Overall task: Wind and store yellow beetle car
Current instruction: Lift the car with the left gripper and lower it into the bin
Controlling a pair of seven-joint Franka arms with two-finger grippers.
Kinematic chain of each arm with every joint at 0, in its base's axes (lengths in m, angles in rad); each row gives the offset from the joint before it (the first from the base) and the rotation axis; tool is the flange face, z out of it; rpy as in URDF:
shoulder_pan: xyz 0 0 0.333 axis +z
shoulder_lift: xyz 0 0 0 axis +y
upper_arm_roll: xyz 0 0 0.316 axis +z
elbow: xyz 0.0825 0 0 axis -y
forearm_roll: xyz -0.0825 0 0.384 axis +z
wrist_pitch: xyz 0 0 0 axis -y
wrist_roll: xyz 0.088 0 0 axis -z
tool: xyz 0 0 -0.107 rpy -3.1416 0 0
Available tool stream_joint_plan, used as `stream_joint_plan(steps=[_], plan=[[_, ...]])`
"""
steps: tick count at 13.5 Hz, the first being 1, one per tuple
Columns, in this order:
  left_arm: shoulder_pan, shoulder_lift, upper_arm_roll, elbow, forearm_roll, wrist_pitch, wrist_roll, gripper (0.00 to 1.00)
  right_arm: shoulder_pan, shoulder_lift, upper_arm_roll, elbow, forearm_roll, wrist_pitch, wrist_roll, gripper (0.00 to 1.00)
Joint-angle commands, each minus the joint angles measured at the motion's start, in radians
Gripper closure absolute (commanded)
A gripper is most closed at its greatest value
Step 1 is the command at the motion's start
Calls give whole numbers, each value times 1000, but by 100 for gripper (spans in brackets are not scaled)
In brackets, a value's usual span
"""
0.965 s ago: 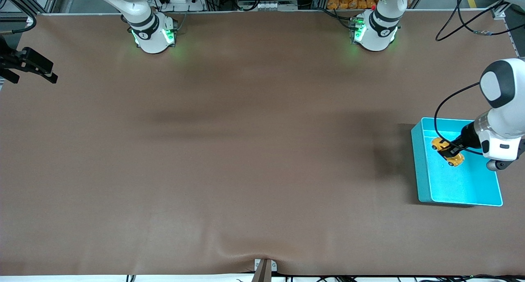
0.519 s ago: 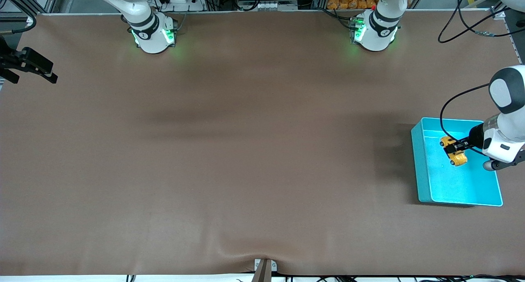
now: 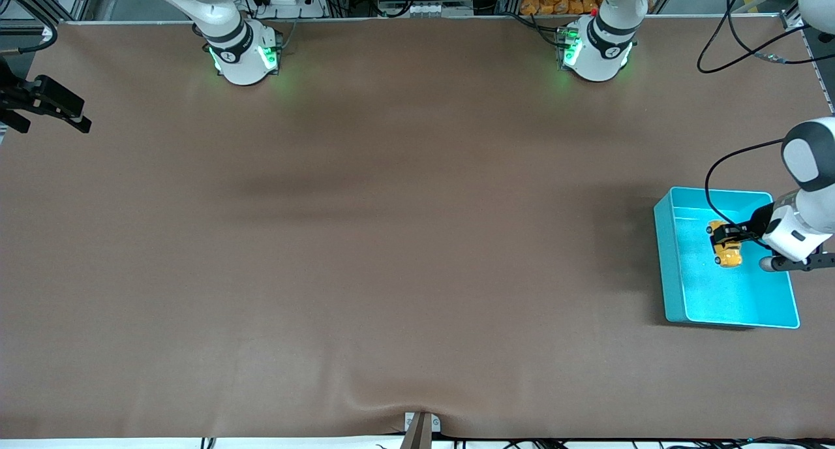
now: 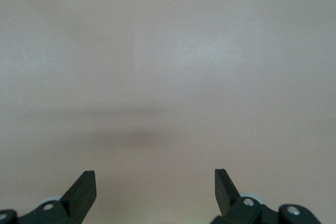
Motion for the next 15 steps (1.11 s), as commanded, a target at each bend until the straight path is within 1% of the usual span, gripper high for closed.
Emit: stream_joint_plan(steps=[1, 6, 10, 12, 15], plan=[[11, 63, -4, 49, 94, 30, 15, 100, 15, 5, -12, 16, -17, -1, -5, 0], [48, 139, -1, 41, 102, 142, 20, 100, 16, 8, -14, 16, -15, -2, -5, 0], [71, 207, -1, 40, 156, 215, 20, 100, 16, 9, -14, 16, -15, -2, -5, 0], [72, 222, -1, 40, 192, 218, 18, 100, 16, 9, -14, 16, -15, -2, -5, 0], [75, 244, -1, 40, 202, 218, 18, 100, 16, 9, -14, 16, -15, -2, -5, 0]])
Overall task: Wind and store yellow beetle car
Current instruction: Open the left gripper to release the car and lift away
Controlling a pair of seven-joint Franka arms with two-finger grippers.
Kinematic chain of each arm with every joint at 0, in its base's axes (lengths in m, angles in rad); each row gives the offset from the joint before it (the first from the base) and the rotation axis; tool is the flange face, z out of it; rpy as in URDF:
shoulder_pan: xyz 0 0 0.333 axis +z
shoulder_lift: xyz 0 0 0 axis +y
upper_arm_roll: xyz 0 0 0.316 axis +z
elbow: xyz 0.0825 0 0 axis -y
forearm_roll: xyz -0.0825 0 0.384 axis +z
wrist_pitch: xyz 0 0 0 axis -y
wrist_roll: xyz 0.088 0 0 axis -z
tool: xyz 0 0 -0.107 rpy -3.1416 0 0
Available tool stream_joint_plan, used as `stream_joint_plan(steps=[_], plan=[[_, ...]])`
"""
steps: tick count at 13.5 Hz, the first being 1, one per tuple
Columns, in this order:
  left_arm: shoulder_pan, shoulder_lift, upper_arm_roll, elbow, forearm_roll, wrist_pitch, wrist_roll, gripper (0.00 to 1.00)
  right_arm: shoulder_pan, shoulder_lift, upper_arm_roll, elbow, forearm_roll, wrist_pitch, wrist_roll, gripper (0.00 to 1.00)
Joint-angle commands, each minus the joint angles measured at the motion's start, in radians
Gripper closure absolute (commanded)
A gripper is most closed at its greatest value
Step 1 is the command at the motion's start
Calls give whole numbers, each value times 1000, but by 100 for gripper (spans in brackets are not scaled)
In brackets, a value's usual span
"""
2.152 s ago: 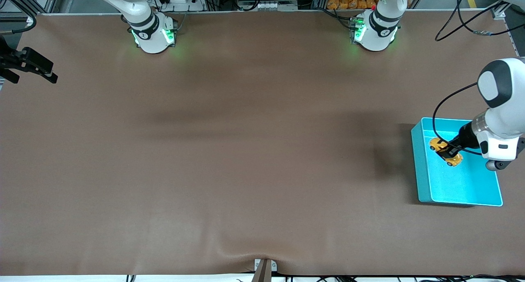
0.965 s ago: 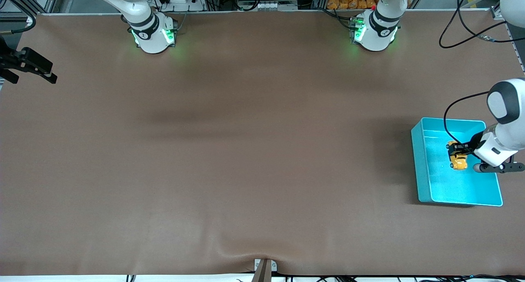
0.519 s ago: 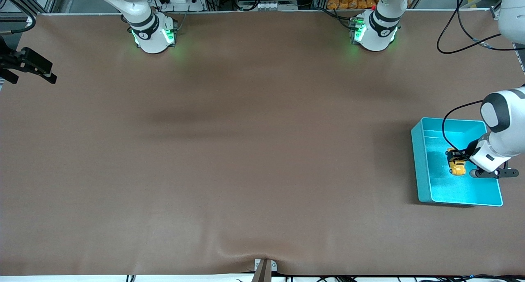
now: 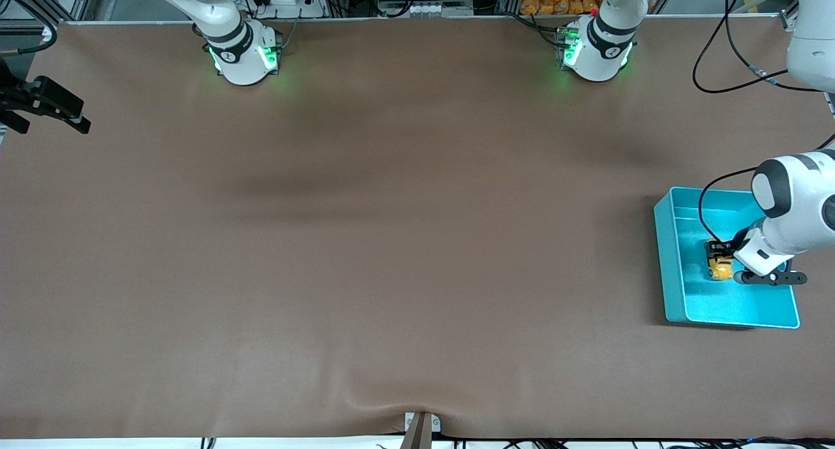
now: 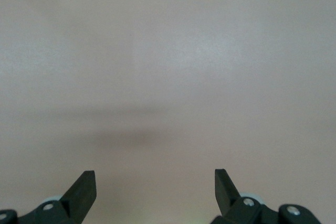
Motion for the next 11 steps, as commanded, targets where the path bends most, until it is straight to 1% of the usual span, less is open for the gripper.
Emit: stream_joint_plan(steps=[1, 2, 3, 4, 5, 7, 9, 11], plan=[[7, 18, -5, 16, 25, 8, 5, 100, 16, 8, -13, 16, -14, -4, -5, 0], [7, 21, -5, 16, 25, 8, 5, 100, 16, 8, -13, 16, -14, -4, -5, 0], [8, 22, -5, 15, 25, 8, 5, 77, 16, 8, -13, 16, -14, -2, -3, 0], [7, 18, -5, 15, 25, 8, 5, 36, 16, 8, -13, 16, -14, -4, -3, 0], [7, 14, -6, 13, 25, 8, 3, 0, 16, 8, -13, 16, -15, -2, -3, 0], [4, -18, -8, 4, 25, -2, -13, 0, 16, 8, -13, 16, -15, -2, -3, 0], [4, -78, -20, -1, 19, -7, -10, 0, 16, 8, -13, 16, -15, -2, -3, 0], [2, -164, -46, 2, 10, -100, -24, 0, 16, 8, -13, 16, -15, -2, -3, 0]])
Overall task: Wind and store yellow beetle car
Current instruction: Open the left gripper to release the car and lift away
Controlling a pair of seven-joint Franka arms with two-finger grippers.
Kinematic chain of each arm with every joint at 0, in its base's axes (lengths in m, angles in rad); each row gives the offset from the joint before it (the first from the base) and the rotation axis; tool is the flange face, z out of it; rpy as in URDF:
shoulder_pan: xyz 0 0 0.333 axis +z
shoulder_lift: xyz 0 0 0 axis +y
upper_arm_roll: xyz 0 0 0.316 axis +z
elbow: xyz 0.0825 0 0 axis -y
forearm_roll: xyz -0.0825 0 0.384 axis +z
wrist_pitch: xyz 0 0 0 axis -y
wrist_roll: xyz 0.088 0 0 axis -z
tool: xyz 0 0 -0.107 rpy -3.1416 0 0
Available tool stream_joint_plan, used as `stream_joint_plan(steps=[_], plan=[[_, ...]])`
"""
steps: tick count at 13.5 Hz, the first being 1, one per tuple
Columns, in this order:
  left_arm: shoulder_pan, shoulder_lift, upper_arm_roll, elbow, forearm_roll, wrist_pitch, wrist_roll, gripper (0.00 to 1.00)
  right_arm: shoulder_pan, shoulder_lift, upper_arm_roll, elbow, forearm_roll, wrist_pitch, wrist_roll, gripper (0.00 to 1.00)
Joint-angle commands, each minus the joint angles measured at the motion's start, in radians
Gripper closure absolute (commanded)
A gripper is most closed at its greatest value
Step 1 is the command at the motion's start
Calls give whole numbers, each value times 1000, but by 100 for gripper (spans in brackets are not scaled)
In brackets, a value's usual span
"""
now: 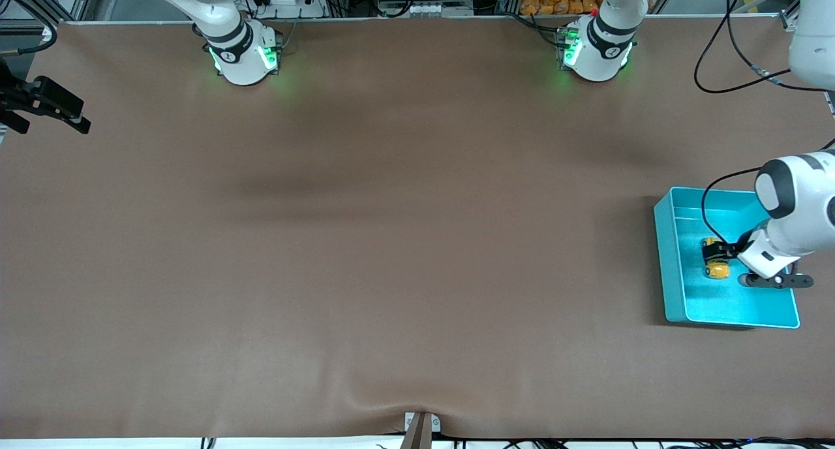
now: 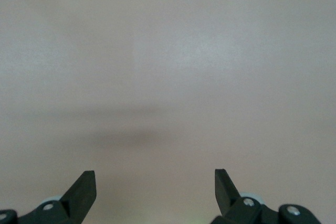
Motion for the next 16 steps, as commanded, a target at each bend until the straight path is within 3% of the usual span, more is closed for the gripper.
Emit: stream_joint_plan(steps=[1, 5, 7, 11, 13, 16], plan=[[3, -151, -41, -20, 7, -127, -42, 0, 16, 8, -13, 16, -15, -2, -3, 0], [4, -297, -156, -15, 6, -327, -138, 0, 15, 8, -13, 16, -15, -2, -5, 0], [-37, -381, -158, -15, -75, -402, -151, 0, 15, 8, -13, 16, -15, -2, -5, 0], [-161, -515, -126, -3, -174, -563, -235, 0, 15, 8, -13, 16, -15, -2, -5, 0], [-281, -534, -43, 41, -178, -635, -266, 0, 15, 8, -13, 16, -15, -2, -5, 0], [-358, -535, 31, 141, -229, -779, -258, 0, 15, 8, -13, 16, -15, -2, -5, 0]])
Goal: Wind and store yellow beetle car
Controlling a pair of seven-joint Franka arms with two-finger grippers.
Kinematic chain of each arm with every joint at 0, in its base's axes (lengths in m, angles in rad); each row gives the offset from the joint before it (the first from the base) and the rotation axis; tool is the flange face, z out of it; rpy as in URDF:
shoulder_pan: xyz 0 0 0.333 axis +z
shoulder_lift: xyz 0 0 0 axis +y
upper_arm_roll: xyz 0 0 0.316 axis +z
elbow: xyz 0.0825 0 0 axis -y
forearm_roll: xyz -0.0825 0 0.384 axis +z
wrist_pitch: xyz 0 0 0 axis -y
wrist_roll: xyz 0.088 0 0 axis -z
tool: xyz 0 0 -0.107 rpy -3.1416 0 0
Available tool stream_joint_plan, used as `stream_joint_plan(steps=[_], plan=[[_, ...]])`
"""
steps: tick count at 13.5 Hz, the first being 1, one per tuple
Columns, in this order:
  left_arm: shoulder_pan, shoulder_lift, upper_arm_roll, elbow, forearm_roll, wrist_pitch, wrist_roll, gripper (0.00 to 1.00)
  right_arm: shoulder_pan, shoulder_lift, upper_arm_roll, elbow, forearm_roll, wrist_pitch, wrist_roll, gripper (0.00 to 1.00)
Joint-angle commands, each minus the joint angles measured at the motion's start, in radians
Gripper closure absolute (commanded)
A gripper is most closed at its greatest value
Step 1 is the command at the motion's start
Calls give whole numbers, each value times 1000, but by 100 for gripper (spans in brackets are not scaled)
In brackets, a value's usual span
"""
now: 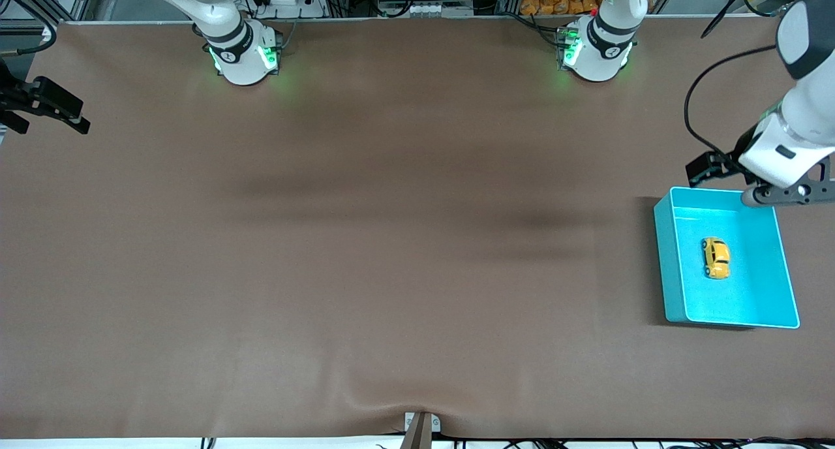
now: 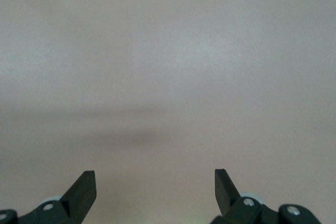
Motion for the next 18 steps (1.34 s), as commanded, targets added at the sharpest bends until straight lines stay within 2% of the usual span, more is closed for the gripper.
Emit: stream_joint_plan(steps=[1, 5, 9, 13, 18], plan=[[-56, 6, 67, 120, -51, -138, 4, 0, 15, 7, -11, 16, -15, -3, -3, 0], [-133, -14, 162, 197, -96, -249, 11, 0, 13, 7, -11, 16, -15, -3, -2, 0], [-157, -40, 164, 199, -80, -287, 86, 0, 13, 9, -11, 16, -15, -1, 0, 0], [-156, -60, 141, 199, -76, -293, 89, 0, 13, 10, -11, 16, -15, -1, -1, 0], [-171, -67, 155, 202, -77, -293, 93, 0, 13, 9, -10, 16, -15, -3, 2, 0]])
